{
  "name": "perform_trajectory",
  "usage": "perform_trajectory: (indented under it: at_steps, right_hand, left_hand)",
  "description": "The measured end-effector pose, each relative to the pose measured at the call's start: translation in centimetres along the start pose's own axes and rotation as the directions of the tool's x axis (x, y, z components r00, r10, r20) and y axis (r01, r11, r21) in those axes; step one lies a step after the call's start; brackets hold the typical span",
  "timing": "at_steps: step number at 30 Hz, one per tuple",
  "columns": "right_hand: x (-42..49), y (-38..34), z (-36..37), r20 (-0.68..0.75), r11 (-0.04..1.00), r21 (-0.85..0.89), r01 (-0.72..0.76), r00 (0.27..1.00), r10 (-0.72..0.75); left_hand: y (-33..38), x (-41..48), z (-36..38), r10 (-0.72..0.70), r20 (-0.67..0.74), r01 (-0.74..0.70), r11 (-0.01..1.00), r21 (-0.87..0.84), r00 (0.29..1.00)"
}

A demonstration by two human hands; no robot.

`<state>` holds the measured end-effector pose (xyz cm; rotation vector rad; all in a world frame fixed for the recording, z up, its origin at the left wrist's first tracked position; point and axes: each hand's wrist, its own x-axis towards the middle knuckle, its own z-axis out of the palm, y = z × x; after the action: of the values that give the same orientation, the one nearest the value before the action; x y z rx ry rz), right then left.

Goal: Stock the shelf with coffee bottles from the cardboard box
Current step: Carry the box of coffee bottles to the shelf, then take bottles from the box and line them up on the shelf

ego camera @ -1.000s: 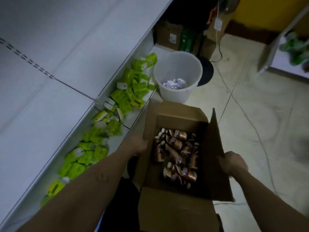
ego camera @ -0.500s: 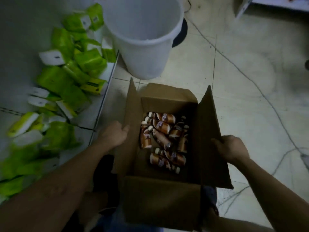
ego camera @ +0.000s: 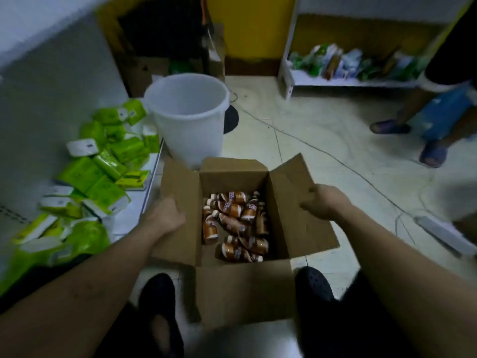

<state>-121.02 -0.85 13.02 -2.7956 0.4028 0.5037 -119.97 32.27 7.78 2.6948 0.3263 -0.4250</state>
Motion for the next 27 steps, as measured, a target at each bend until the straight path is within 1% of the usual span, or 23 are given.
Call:
perform_trajectory:
  at_steps: [2, 3, 5, 9, 12, 14, 17, 20, 22, 24, 25, 27]
  right_hand:
    - [-3.0, -1.5, 0.6, 0.002, 0.996, 0.093, 0.013, 1.0, -0.013]
    - [-4.2, -2.4, 1.0, 0.03, 0.992, 0.121, 0.031, 0.999, -0.035]
    - [-5.9, -4.0, 1.5, 0.087, 0.989, 0.131, 0.075, 0.992, -0.087]
    - [-6.1, -5.3, 3.2, 0.166, 0.989, 0.115, 0.095, 0.98, -0.113]
    - [-4.5, -5.1, 4.8, 0.261, 0.994, 0.096, 0.054, 0.962, -0.078]
    - [-2.5, -4.7, 5.9, 0.331, 0.996, 0.089, 0.016, 0.943, -0.044]
    - [1.6, -4.4, 8.4, 0.449, 1.0, 0.023, -0.012, 0.894, 0.001]
    - [6.4, -4.5, 13.0, 0.498, 0.999, -0.015, -0.046, 0.866, 0.047]
    - [10.0, -4.4, 16.9, 0.523, 0.998, -0.058, -0.025, 0.851, 0.052]
    - [13.5, -4.2, 21.0, 0.542, 0.995, -0.101, 0.021, 0.839, 0.037]
    - [15.0, -3.9, 22.8, 0.547, 0.991, -0.129, 0.047, 0.836, 0.032]
    - [17.5, -3.1, 26.7, 0.567, 0.967, -0.222, 0.127, 0.823, 0.022]
  left_hand:
    - [1.2, -2.2, -1.0, 0.083, 0.054, -0.081, 0.996, -0.038, 0.995]
    - [1.7, -3.3, -1.2, 0.123, 0.085, -0.119, 0.991, -0.055, 0.989]
    - [2.6, -5.1, -1.2, 0.188, 0.128, -0.183, 0.982, -0.049, 0.974]
    - [3.3, -6.4, -1.2, 0.214, 0.146, -0.216, 0.976, -0.003, 0.966]
    - [4.2, -5.4, 0.0, 0.194, 0.211, -0.201, 0.979, 0.015, 0.958]
    - [4.6, -3.8, 1.9, 0.184, 0.276, -0.189, 0.982, -0.009, 0.943]
    - [4.9, -0.7, 6.1, 0.15, 0.395, -0.141, 0.989, -0.053, 0.906]
    - [4.7, 3.6, 11.2, 0.094, 0.509, -0.088, 0.995, -0.036, 0.856]
    - [4.5, 7.0, 15.0, 0.055, 0.57, -0.037, 0.998, -0.043, 0.82]
    - [4.0, 10.3, 19.1, 0.037, 0.609, -0.031, 0.999, -0.021, 0.793]
    - [3.6, 11.8, 21.2, 0.031, 0.623, -0.03, 0.999, -0.011, 0.782]
    - [1.9, 13.9, 24.8, -0.007, 0.658, 0.014, 1.0, -0.005, 0.753]
